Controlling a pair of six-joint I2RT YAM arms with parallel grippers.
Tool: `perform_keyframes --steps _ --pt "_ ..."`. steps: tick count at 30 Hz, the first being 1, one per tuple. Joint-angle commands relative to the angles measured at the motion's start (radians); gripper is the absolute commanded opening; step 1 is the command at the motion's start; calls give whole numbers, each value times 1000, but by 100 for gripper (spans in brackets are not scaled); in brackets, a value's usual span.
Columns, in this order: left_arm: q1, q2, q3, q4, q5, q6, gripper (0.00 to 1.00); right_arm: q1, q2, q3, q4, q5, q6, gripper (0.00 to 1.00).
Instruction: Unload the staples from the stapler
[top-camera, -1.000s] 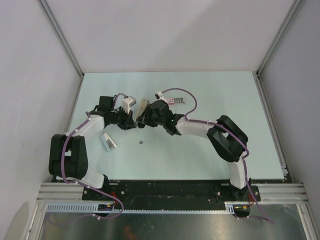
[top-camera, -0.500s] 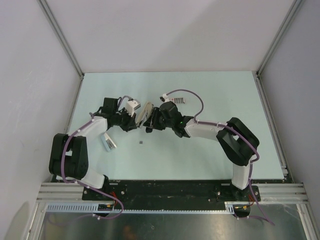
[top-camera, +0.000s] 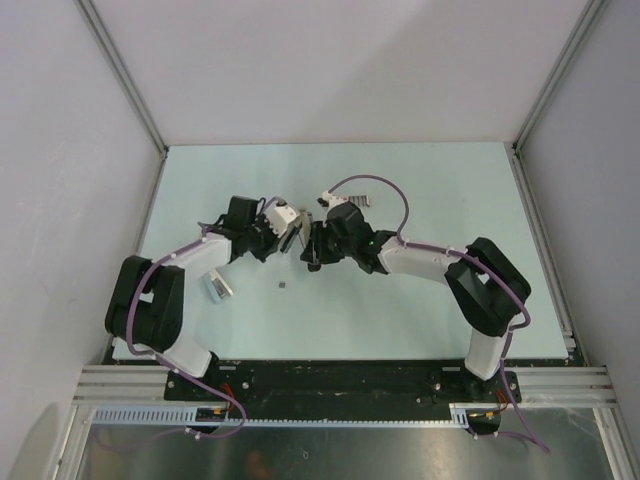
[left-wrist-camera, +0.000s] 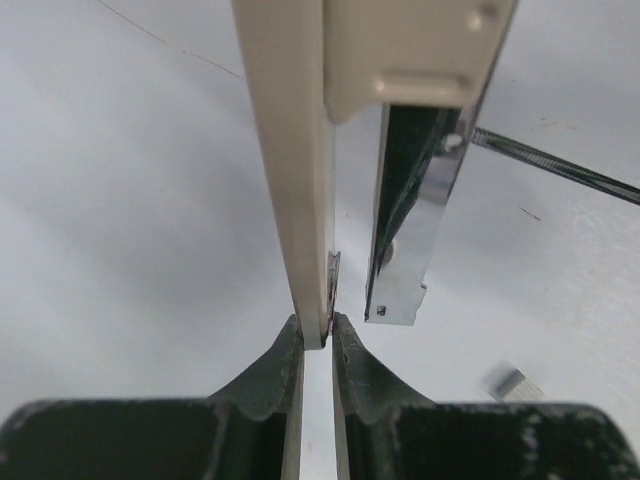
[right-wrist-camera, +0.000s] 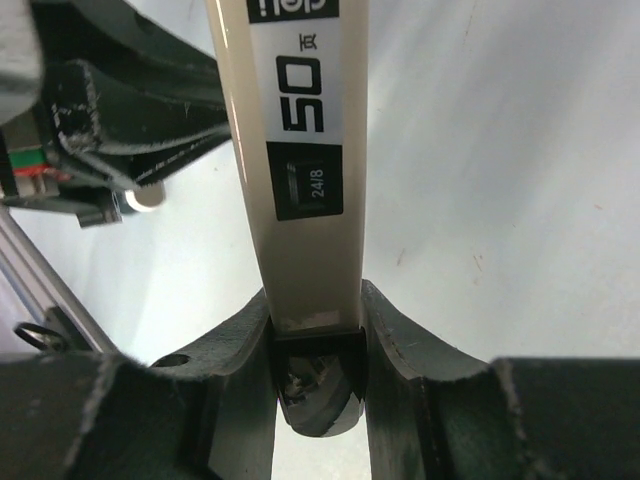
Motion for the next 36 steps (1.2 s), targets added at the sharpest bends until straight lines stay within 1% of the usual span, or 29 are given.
perform_keyframes --steps 1,5,9,14,24,28,30,32,36 --pt "-30 -2 19 102 -137 83 8 -6 -80 -20 -65 26 -158 0" --pt "-42 7 9 161 -203 99 7 -2 -107 -59 -106 58 -204 0" --pt "-57 8 -34 271 -280 136 6 0 -137 -130 -99 88 -221 0" --pt "-95 18 -75 357 -360 207 6 13 -163 -199 -90 125 -231 0" --pt "-161 32 -113 465 -473 295 5 22 -193 -232 -87 151 -248 0" --pt "-170 17 -107 468 -468 267 4 21 -197 -232 -65 151 -240 0" --pt "-171 0 -91 437 -442 229 4 19 -207 -231 -32 150 -229 0" --pt "-171 -21 -53 357 -389 164 4 16 -225 -225 -2 150 -210 0" --pt "-171 -68 12 158 -189 6 11 -11 -264 -201 57 180 -148 0"
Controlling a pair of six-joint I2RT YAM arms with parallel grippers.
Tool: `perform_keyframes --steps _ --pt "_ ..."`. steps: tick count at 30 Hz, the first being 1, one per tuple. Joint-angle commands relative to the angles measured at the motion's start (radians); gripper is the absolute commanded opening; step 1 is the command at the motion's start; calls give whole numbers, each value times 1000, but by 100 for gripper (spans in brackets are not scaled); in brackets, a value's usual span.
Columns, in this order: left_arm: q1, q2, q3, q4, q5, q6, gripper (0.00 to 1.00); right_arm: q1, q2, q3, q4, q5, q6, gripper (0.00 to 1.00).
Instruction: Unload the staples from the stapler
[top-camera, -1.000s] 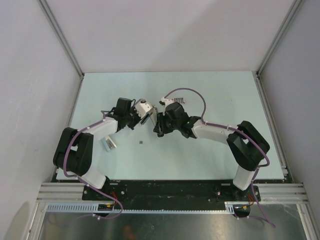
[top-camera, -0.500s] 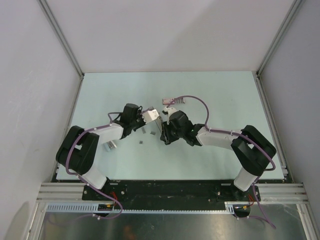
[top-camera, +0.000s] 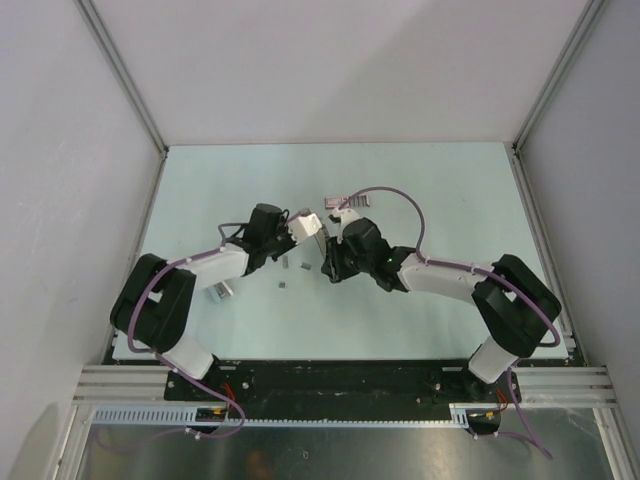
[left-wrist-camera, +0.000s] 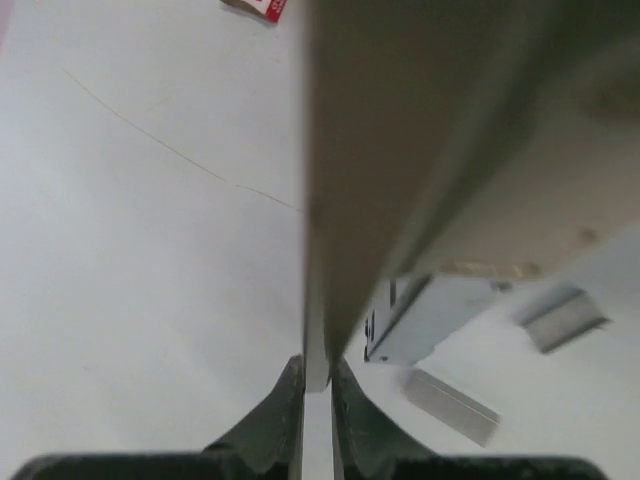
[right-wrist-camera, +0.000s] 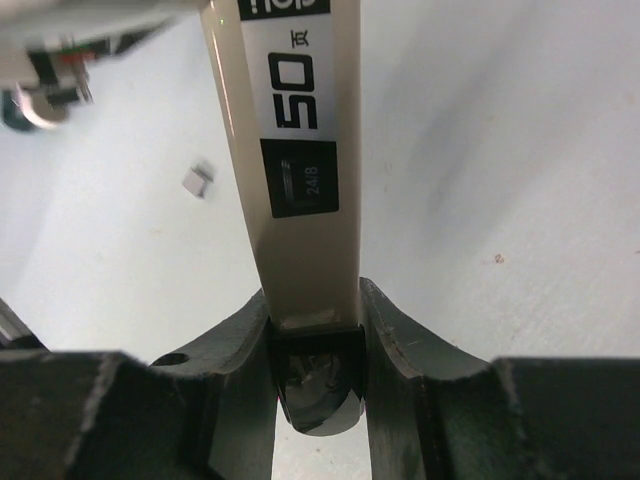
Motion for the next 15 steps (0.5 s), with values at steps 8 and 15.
perform_keyframes --steps 8,15 --pt "18 -169 135 -348 550 -359 16 -59 -78 89 174 108 168 0" --pt "67 -227 160 -462 726 -417 23 -59 -13 149 168 116 178 0"
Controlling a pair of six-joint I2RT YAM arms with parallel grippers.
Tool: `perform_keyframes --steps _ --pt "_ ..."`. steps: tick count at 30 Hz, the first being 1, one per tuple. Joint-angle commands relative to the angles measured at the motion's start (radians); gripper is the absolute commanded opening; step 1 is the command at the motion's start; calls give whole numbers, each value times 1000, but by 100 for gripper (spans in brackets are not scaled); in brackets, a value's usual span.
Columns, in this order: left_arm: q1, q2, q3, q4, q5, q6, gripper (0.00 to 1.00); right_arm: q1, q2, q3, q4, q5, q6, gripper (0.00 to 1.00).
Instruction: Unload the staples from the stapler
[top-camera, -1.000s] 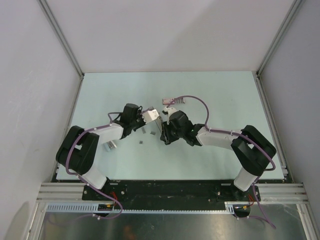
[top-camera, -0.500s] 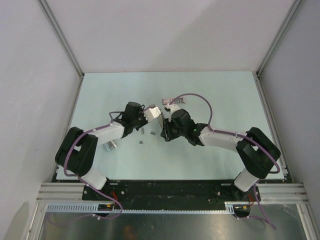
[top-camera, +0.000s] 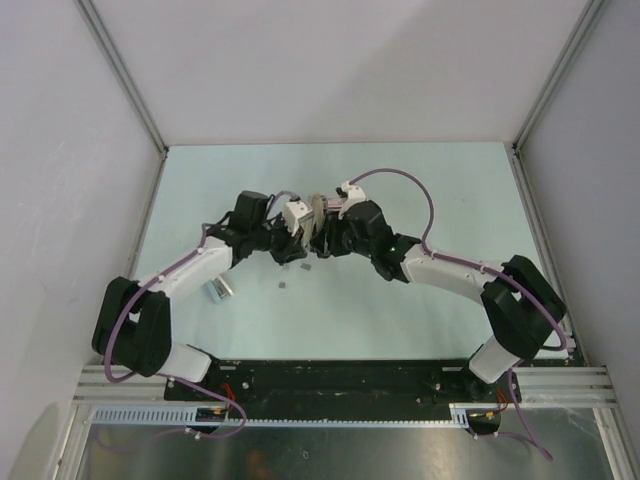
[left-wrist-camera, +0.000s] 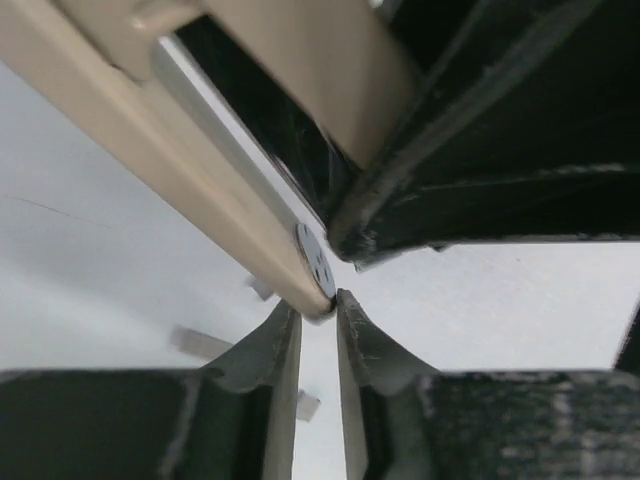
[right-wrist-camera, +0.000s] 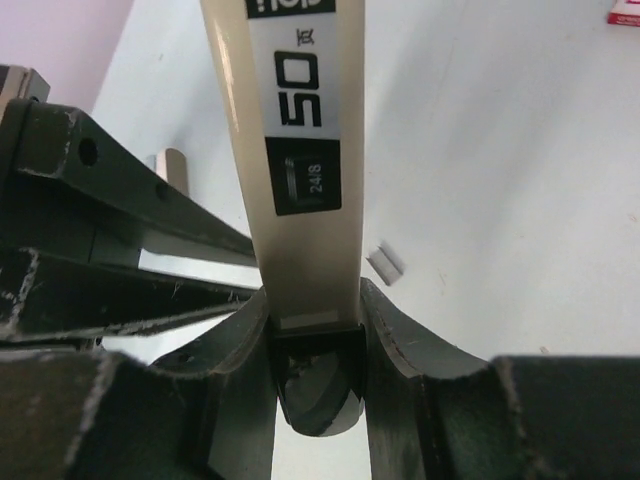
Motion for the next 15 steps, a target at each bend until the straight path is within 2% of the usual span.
perform_keyframes --steps 1,5,6,9,12,15 --pt "49 -77 43 -122 192 -80 28 -22 39 80 56 95 21 0" --pt "151 -116 91 -154 264 -201 64 -20 109 151 10 106 22 0" --pt "182 -130 103 -156 270 -223 70 -16 133 179 -6 110 22 0" --pt "284 -183 127 -157 267 -257 76 13 212 271 -50 129 15 0" --pt "359 -233 125 -156 196 -254 77 54 282 373 -88 158 -12 0" --pt "441 -254 106 -156 206 -260 77 91 352 500 -152 187 -41 0"
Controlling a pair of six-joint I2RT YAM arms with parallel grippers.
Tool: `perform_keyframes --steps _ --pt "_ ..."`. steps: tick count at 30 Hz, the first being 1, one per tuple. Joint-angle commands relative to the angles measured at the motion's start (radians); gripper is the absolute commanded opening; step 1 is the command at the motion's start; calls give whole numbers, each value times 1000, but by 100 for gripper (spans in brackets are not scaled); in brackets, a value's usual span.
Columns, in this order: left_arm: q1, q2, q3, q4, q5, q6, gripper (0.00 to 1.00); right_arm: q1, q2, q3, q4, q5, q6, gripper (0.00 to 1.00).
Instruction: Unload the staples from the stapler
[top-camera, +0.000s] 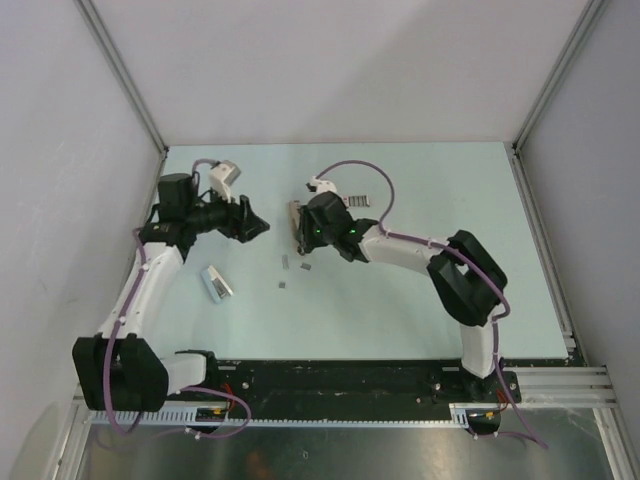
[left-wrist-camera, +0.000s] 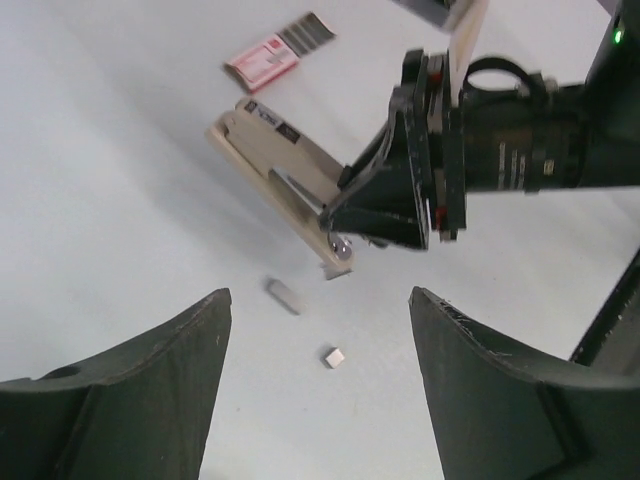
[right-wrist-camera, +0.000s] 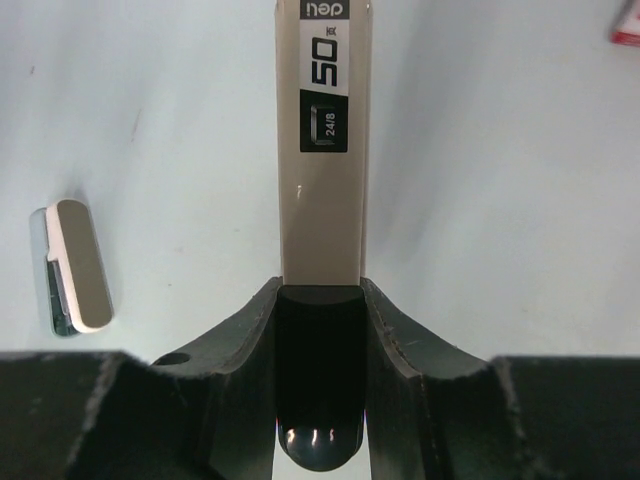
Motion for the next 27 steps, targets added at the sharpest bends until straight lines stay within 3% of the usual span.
perform_keyframes --steps 1,5,11,21,27 --pt "102 -46 8 -14 25 -60 77 67 68 234 -28 67 -55 0" --pt "169 -37 -6 -12 63 -85 76 112 228 476 -213 103 -82 0" --pt "186 -73 -25 -13 24 -73 76 140 433 769 -408 109 -72 0" --pt "186 -81 -42 -12 14 -73 76 162 576 893 -444 89 -65 1" --pt "186 -72 -38 -11 6 -71 76 167 566 923 -466 60 -68 44"
